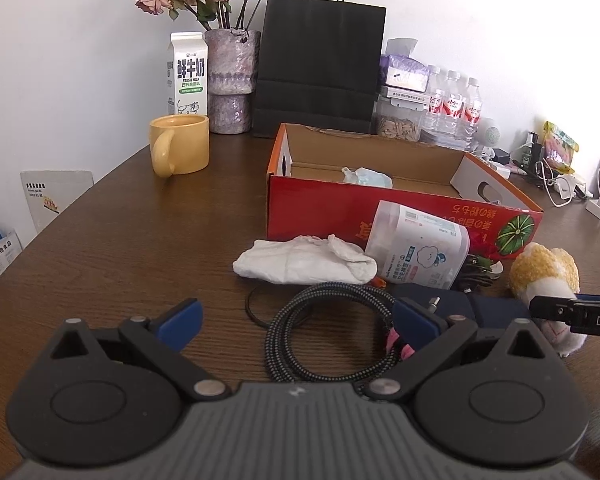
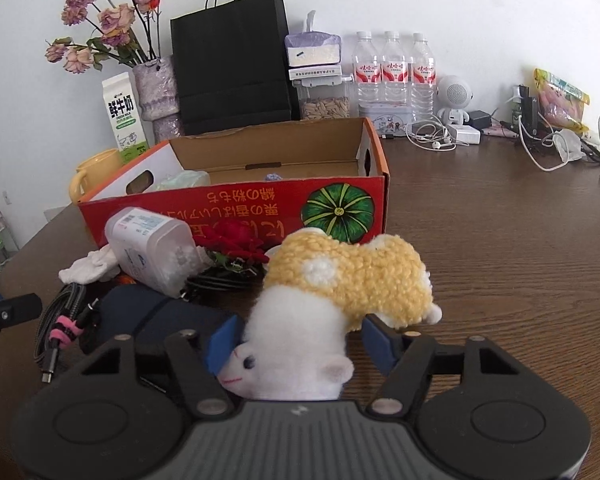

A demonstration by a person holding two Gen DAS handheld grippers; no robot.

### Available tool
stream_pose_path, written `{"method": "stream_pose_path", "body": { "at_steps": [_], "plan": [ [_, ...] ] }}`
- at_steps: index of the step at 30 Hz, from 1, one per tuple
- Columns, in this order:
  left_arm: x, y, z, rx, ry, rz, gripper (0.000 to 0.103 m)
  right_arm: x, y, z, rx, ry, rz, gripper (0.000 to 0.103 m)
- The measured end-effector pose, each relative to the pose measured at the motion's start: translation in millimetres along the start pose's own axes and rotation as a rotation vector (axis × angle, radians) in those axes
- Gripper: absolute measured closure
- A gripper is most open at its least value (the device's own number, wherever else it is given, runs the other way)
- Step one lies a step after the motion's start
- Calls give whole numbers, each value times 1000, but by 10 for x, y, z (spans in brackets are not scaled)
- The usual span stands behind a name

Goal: Organize objects
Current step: 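Grasp the white-and-yellow plush toy with the right tool, then grasp the black braided cable with the left tool while the right tool holds the plush toy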

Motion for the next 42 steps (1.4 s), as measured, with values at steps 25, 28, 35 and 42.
{"method": "stream_pose_path", "body": {
  "at_steps": [25, 28, 35, 42],
  "plan": [
    [74, -6, -53, -5, -26, 24, 0, 95, 213, 0, -8, -41, -101, 54],
    [96, -1, -52, -9, -35, 30, 0, 93, 212, 16, -14, -30, -103, 54],
    [124, 35, -57, -8, -48, 66, 0, 120, 191, 38, -30, -20, -101, 54],
    [154, 87, -48, 8, -73, 97, 0, 138, 204, 40, -26, -16, -106, 54]
  ]
}}
Point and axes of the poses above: each gripper's, at about its wrist camera, not at the fingertips, and x roughly the way its jaws point, y to its right, z to its underside, the point moved 1 cm from there along x, roughly the way its jaws point, and after that the axes turned 1 degree about -z, right-handed, at the moved point
